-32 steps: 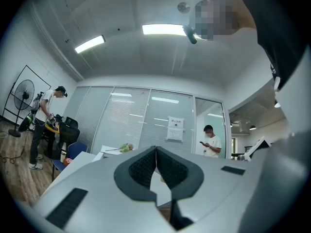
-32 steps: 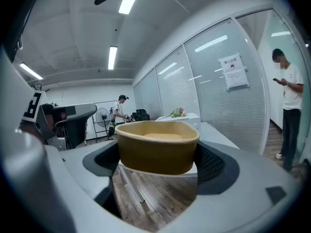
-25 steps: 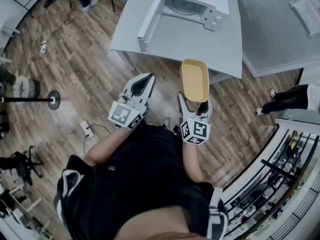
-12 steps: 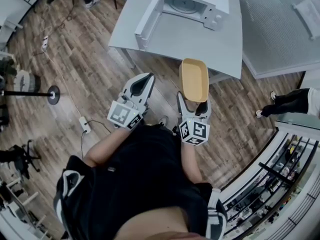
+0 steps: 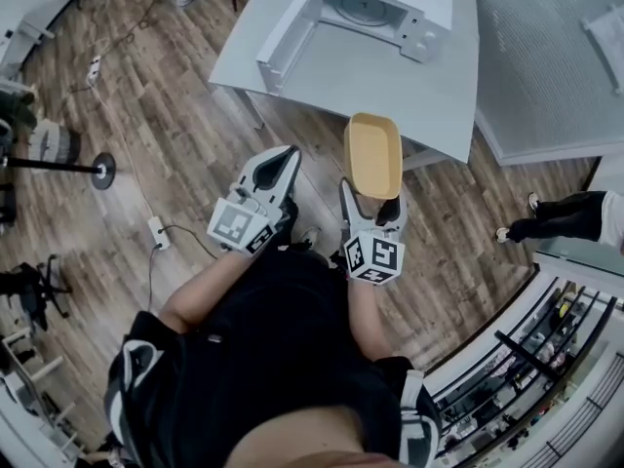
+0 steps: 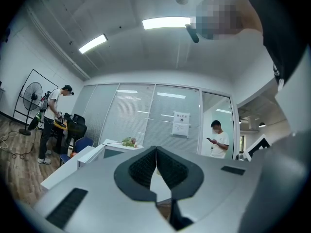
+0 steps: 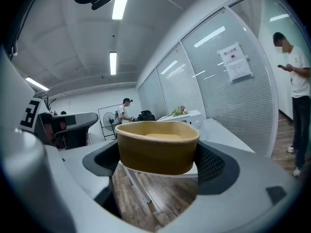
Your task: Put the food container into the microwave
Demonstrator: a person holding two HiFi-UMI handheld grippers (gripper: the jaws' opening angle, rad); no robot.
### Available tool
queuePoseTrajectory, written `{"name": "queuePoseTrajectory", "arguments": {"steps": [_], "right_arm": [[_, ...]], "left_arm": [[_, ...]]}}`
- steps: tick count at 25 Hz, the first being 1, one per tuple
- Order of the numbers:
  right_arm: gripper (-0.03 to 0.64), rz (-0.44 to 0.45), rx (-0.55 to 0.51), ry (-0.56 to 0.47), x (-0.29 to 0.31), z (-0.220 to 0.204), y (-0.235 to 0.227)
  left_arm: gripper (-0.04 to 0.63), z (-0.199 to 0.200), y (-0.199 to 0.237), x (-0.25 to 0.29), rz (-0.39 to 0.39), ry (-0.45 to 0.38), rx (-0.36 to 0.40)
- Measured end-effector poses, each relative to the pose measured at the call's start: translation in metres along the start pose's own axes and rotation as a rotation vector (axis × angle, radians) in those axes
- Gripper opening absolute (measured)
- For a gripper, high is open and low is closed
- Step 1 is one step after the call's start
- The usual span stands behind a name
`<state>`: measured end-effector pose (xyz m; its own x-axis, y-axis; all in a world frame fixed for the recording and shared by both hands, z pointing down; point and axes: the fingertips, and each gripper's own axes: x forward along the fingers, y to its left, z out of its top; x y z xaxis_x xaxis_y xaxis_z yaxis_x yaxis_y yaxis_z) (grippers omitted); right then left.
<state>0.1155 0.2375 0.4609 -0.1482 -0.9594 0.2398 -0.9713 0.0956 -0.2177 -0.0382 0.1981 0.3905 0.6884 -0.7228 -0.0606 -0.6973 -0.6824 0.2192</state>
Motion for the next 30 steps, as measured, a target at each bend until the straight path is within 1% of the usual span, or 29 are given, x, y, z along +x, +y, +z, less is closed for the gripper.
{"name": "queuePoseTrajectory", "arguments": {"steps": [4,7,15,19,22,26,30], "right_arm": [[0.497,-0.012,-0.007,0.008,0.026,0.001,-0.013],[0.497,-0.032,-0.019,0.016,0.058,0.004,-0.026],[0.497,-0.074,-0.051,0.043,0.19,0.017,-0.062],[0.497,-0.095,-0.082,0.047,0.257,0.024,-0.086],[0.497,-0.118,-0.082,0.06,0.301,0.025,-0.107],[0.497,-0.101,-0.113,0.086,0.364,0.018,-0.125],[0.497,-0.078,-0.131,0.118,0.433,0.002,-0.147]], "left_arm": [[0.023,-0.005,0.016,0.032,-0.02,-0.005,0.004],[0.023,-0.005,0.036,0.065,-0.03,-0.014,-0.012],[0.023,0.005,0.111,0.175,-0.086,-0.022,-0.028],[0.023,0.007,0.14,0.217,-0.106,-0.025,-0.016],[0.023,0.005,0.157,0.238,-0.093,-0.02,-0.018],[0.023,-0.006,0.178,0.267,-0.062,-0.006,-0.042],[0.023,-0.021,0.198,0.304,-0.031,-0.016,-0.008]]}}
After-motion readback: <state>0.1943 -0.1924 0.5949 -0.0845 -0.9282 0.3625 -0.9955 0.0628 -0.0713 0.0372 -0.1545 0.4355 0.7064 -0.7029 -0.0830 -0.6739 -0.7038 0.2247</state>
